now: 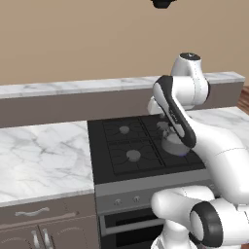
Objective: The kettle is done boiling. Turn off the stove, then wait for 300 timesteps before moving the kettle to the dining table.
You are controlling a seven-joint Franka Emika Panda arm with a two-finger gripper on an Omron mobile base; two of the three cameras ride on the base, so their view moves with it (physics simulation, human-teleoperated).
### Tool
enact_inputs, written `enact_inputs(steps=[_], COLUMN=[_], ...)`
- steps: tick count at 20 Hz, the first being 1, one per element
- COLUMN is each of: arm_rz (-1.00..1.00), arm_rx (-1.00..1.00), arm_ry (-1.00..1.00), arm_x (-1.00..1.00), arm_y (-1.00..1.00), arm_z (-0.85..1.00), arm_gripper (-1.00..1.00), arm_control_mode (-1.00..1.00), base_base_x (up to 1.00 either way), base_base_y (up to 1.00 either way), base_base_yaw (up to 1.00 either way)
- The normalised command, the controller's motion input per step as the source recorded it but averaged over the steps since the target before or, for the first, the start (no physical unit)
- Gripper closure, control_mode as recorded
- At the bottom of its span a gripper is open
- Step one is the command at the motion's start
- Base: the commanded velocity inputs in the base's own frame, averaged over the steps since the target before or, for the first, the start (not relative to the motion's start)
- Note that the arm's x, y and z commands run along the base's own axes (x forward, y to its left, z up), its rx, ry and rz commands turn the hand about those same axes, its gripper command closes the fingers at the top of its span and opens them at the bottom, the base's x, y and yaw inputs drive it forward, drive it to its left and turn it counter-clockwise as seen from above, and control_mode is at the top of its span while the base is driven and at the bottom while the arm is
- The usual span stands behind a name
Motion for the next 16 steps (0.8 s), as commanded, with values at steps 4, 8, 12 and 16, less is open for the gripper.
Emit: enact_inputs(steps=[4,8,12,16], arm_rz=[0.0,-0.05,-0.11,-0.11], arm_rx=[0.0,0.03,0.03,0.04], arm_ry=[-0.04,-0.08,-0.01,-0.02], arm_x=[-0.13,-0.31,-0.16,-0.11], arm_y=[-0.03,-0.23,-0.29,-0.3], arm_z=[0.0,0.0,0.0,0.0], arm_gripper=[-1.0,-1.0,-1.0,-1.0], arm_control_mode=[-1.0,-1.0,-1.0,-1.0], base_base_x=[0.0,0.0,0.0,0.0], base_base_y=[0.0,0.0,0.0,0.0], base_base_yaw=[0.0,0.0,0.0,0.0])
